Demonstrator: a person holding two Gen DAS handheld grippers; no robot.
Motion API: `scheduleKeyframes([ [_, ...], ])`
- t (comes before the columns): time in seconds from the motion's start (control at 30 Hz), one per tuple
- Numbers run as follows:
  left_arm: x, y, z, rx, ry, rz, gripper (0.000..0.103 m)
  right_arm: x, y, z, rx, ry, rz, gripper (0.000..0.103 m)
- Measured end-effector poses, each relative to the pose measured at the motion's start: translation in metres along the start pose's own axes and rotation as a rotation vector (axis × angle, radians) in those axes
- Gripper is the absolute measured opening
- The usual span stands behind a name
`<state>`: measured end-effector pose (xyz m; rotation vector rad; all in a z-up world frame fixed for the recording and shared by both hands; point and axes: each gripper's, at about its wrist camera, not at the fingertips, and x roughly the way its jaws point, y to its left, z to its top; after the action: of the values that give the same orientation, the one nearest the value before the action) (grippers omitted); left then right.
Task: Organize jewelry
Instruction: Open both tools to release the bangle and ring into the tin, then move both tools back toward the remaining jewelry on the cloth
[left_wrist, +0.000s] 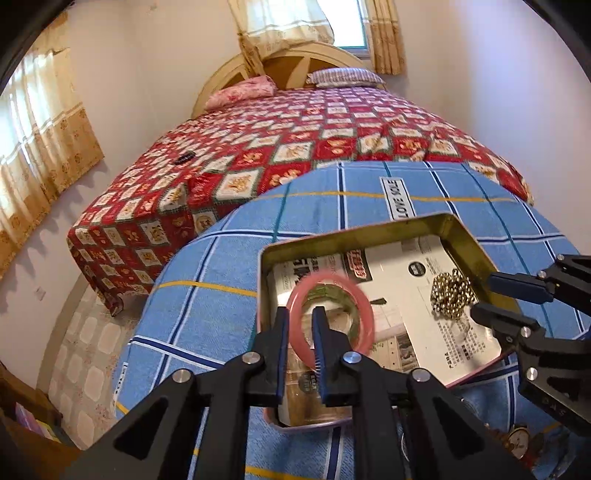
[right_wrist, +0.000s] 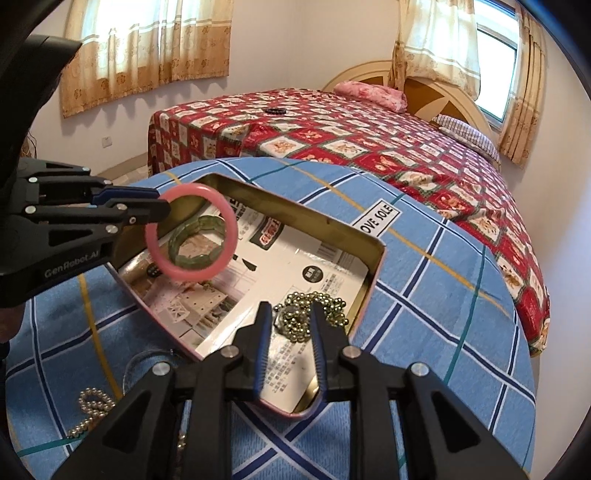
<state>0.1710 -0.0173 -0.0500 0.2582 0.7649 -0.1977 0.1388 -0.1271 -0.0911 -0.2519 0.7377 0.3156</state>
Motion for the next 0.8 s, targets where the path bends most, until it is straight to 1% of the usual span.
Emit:
scheduleKeyframes([
  [0.03,-0.003,0.001,0.000,-0.005,-0.008,0.001,0.038,-0.003,-0.001,-0.001,0.004,-0.005,-0.004,0.029],
  [0.07,-0.006,0.001,0.000,-0.009,-0.020,0.015,0.050,-0.005,-0.003,-0.002,0.006,-0.006,-0.007,0.030],
  [0.1,-0.010,0.001,0.000,-0.015,-0.038,0.036,0.072,-0.006,-0.004,-0.002,0.007,-0.005,-0.009,0.033],
  [0.13,-0.015,0.001,0.000,-0.021,-0.058,0.046,0.080,-0.007,-0.005,-0.003,0.008,-0.004,-0.012,0.036],
  [0.2,-0.021,0.003,0.000,-0.025,-0.070,0.028,0.080,-0.010,-0.007,-0.005,0.011,-0.006,-0.024,0.040],
  [0.33,-0.031,0.001,-0.008,-0.028,-0.070,0.014,0.080,-0.018,-0.012,-0.011,0.037,-0.005,-0.034,0.042],
  [0.43,-0.038,-0.002,-0.019,-0.016,-0.059,0.035,0.080,-0.025,-0.014,-0.017,0.052,-0.010,-0.041,0.047],
  [0.5,-0.045,-0.004,-0.029,-0.009,-0.055,0.034,0.080,-0.031,-0.013,-0.022,0.052,-0.010,-0.039,0.047],
  [0.63,-0.055,-0.008,-0.050,0.002,-0.034,0.041,0.080,-0.041,-0.012,-0.034,0.051,-0.004,-0.050,0.051],
  [0.77,-0.063,-0.015,-0.075,0.008,0.006,0.034,0.080,-0.053,-0.012,-0.049,0.062,0.005,-0.056,0.052],
  [0.8,-0.065,-0.018,-0.082,0.011,0.015,0.031,0.080,-0.055,-0.011,-0.052,0.063,0.009,-0.058,0.054],
])
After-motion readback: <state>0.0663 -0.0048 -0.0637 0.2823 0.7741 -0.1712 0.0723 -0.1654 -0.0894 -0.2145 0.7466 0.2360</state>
